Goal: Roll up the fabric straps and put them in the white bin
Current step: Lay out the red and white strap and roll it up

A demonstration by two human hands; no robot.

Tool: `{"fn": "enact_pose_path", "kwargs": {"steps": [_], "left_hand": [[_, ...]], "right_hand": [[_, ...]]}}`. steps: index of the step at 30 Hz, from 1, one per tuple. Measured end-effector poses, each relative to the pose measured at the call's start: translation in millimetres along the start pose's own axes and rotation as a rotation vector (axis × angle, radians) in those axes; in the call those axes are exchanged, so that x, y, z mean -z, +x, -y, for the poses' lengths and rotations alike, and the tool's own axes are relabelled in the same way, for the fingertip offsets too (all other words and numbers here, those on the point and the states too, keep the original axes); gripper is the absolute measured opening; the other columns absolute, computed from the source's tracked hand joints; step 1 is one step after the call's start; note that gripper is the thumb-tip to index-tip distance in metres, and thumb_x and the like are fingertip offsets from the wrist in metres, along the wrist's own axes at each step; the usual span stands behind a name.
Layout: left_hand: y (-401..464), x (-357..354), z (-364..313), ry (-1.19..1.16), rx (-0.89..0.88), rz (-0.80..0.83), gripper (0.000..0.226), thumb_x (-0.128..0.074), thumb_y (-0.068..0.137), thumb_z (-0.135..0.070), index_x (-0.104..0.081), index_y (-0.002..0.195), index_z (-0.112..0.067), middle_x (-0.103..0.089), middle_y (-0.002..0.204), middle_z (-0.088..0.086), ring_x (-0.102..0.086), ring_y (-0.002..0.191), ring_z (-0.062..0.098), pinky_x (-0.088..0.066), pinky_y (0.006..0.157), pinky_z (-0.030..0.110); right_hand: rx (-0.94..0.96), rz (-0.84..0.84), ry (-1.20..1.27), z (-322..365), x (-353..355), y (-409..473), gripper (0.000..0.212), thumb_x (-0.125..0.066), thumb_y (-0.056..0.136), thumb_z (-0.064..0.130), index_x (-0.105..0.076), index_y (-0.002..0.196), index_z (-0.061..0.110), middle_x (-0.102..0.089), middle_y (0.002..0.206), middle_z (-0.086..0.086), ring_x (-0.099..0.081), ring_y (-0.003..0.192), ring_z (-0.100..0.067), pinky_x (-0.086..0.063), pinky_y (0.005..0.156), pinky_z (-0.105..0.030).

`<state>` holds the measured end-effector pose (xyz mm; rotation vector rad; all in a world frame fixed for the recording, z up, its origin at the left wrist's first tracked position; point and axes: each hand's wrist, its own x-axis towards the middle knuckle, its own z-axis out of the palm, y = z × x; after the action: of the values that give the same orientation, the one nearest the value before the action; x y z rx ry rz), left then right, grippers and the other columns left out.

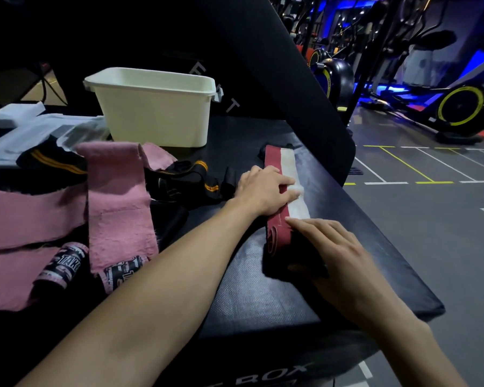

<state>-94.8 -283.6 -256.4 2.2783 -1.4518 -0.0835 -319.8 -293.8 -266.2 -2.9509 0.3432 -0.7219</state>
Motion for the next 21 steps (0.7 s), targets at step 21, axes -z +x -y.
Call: {"fn": "enact_pose_path", "kwargs": {"steps": [21], "left_hand": [[-11.5,8.0,-0.7,-0.054,0.000,0.005,0.030,-0.053,0.103,-0.047,-0.066,0.130,-0.049,-0.053,0.147,-0.010,-0.044,0.135,0.030,-0.033,0.111,0.041]], "right_hand": [[-0.102,0.349,0.463,13.8,44.6,5.3,0.029,-0.059,0.101,0.043,-0.059,0.128,0.032,-0.071,0.110,0.011,-0.067,0.102,-0.013,-0.053,0.086,-0.038]]}}
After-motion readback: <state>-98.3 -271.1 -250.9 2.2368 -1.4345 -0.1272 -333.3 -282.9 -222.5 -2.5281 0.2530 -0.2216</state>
